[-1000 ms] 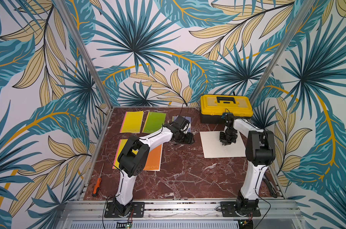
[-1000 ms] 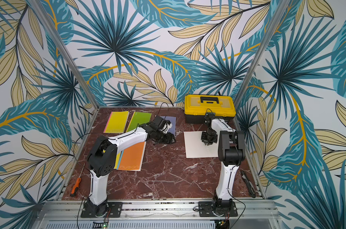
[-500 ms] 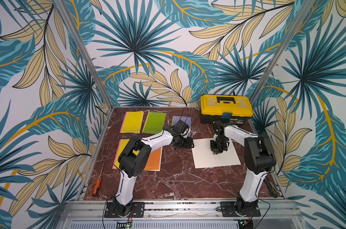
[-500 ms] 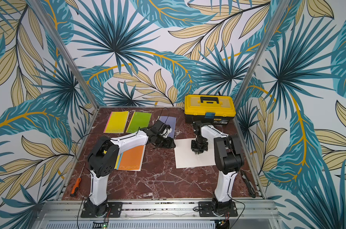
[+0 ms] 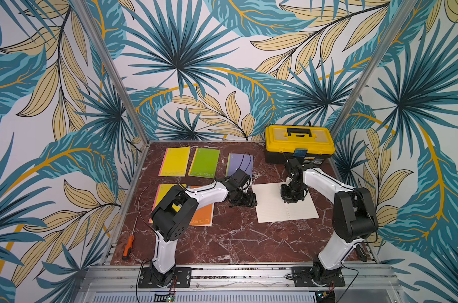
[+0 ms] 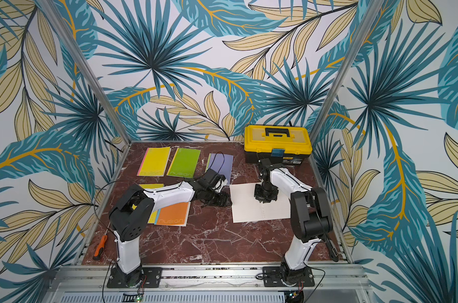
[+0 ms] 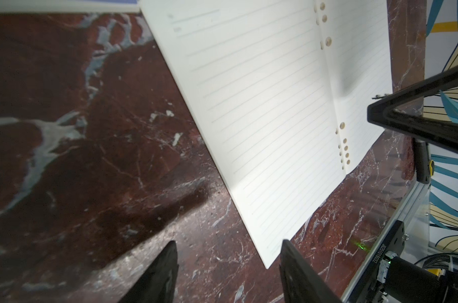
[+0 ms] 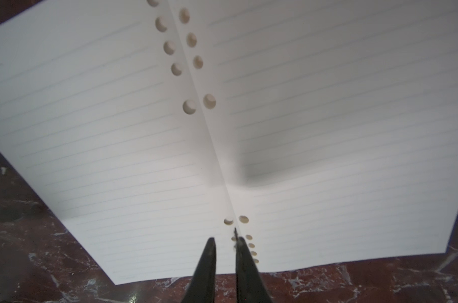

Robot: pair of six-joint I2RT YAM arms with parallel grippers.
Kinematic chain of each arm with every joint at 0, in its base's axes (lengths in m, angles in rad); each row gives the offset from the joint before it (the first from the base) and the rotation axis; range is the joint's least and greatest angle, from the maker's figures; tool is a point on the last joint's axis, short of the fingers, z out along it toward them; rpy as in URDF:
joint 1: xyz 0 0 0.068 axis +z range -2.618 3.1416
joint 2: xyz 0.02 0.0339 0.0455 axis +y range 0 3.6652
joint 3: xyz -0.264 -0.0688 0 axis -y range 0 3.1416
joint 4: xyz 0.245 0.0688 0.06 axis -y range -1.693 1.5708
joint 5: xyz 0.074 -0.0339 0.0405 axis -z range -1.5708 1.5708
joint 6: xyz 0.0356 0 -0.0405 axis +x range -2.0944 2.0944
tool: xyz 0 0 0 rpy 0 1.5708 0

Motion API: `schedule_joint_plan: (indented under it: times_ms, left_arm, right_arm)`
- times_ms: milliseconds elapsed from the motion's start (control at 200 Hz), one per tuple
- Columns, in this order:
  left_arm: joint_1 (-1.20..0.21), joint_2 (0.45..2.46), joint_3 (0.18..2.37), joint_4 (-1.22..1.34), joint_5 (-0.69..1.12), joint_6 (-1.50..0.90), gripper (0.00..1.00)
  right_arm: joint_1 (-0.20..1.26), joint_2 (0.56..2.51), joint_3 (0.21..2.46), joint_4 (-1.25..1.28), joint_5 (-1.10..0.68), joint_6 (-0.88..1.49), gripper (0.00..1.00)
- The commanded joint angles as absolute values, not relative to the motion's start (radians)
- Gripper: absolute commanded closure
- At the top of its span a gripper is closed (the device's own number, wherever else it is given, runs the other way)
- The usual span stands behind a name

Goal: Close the notebook
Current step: Move the notebook to the center of the board, then close the notebook at the center of the board.

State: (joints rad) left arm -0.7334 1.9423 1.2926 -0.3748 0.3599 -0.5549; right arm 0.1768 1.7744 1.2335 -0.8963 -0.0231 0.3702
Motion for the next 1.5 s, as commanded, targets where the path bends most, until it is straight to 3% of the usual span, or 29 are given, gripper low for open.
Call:
schedule_joint_plan:
  times_ms: [0, 1497]
  left_arm:
    - [-0.742, 1.916, 1.299, -0.348, 0.353, -0.566, 0.37]
    - [-0.779, 2.053, 1.411, -0.397, 0.329, -0.600, 0.36]
  right_arm:
    - [0.168, 1.793, 1.224, -0.852, 0.032, 0.391, 0.85]
    - [0.123, 1.892, 1.185, -0.822, 0.017, 0.370, 0.87]
